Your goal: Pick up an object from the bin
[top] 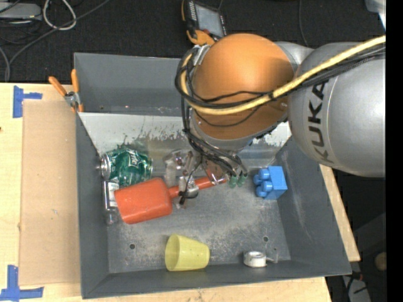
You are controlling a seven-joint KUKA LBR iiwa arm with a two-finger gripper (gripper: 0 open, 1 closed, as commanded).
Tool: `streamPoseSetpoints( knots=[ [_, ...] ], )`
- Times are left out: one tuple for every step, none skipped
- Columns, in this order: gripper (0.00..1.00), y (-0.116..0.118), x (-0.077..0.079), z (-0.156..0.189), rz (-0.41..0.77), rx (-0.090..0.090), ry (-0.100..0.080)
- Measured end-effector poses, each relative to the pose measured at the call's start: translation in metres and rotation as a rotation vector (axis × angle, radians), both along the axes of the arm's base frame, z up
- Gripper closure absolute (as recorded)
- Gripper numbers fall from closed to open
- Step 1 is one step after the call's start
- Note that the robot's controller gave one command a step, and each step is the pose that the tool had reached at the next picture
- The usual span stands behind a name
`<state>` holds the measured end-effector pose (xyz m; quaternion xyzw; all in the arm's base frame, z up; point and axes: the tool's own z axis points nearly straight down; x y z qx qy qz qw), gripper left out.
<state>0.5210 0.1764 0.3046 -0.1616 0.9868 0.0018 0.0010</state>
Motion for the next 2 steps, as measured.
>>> streamPoseSetpoints(
  knots=[
    [1.0,-0.015,0.059,-0.092,-0.308,-0.003,0.007],
    [1.0,0.01,0.044,-0.052,-0.084,0.007,-0.013]
  ],
)
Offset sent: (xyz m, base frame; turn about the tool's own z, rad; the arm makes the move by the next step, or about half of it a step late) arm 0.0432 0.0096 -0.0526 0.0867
